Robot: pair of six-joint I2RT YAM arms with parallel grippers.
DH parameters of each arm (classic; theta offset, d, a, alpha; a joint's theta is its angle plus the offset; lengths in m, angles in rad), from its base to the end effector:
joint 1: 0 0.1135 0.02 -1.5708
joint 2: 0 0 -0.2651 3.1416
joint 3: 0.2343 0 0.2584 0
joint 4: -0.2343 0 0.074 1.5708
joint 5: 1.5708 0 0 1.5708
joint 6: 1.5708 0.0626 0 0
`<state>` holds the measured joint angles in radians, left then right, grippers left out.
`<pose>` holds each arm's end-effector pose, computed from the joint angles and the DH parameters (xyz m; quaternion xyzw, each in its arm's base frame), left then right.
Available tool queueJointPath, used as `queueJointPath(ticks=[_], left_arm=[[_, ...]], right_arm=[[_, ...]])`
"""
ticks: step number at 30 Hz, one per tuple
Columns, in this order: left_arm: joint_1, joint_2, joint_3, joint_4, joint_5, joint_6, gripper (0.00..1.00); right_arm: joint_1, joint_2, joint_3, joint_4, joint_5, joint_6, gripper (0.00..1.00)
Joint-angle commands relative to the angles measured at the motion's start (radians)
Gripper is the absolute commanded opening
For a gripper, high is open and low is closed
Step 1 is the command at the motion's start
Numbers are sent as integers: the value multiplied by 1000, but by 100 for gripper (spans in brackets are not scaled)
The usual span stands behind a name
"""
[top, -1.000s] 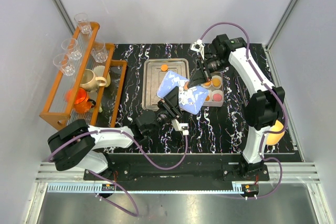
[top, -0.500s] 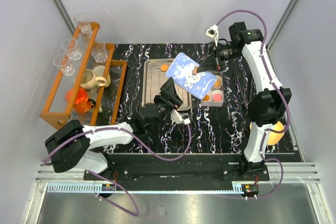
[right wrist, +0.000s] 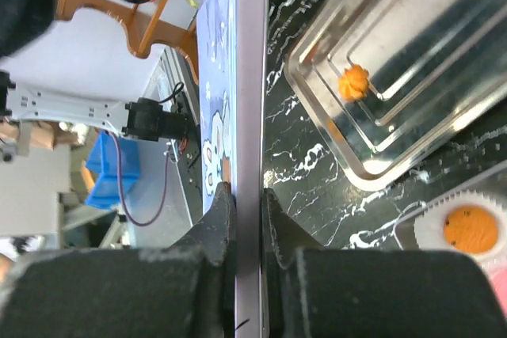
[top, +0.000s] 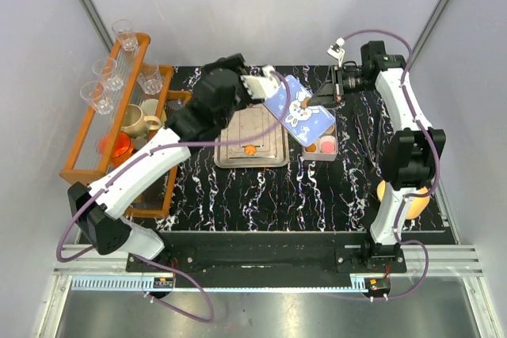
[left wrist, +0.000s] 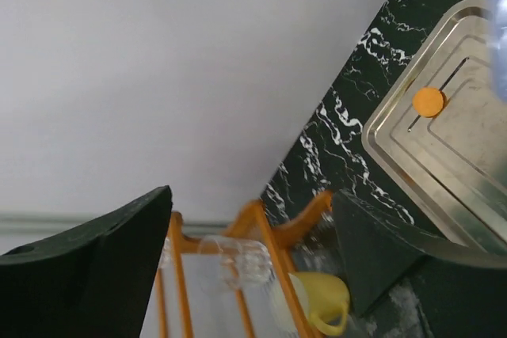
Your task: Pack the cookies
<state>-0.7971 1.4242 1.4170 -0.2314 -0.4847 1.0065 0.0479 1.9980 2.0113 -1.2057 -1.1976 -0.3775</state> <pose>0.2716 -0.2363 0.4034 0.5068 0.5897 0.2503 0.5769 0.4129 0.0781 0.3281 -0.2749 0.7706 0.5206 0.2441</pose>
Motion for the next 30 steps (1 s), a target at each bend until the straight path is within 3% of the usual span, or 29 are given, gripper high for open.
queueJointPath(ticks=[1, 3, 10, 17, 30], left_arm=[[81, 71, 167, -328, 82, -383, 89], [98, 94, 187, -341, 116, -468, 89], [121, 179, 165, -223, 205, -604, 89], [128, 318, 189, -92, 296, -706, 89], [127, 570, 393, 0, 406, -833, 89]], right_arm=[[-43, -132, -198, 410, 19, 355, 1], [-74, -163, -311, 550, 55, 467, 1], [-97, -237, -489, 719, 223, 569, 1], [-121, -249, -582, 842, 323, 667, 2], [-187, -183, -664, 1015, 366, 816, 2]])
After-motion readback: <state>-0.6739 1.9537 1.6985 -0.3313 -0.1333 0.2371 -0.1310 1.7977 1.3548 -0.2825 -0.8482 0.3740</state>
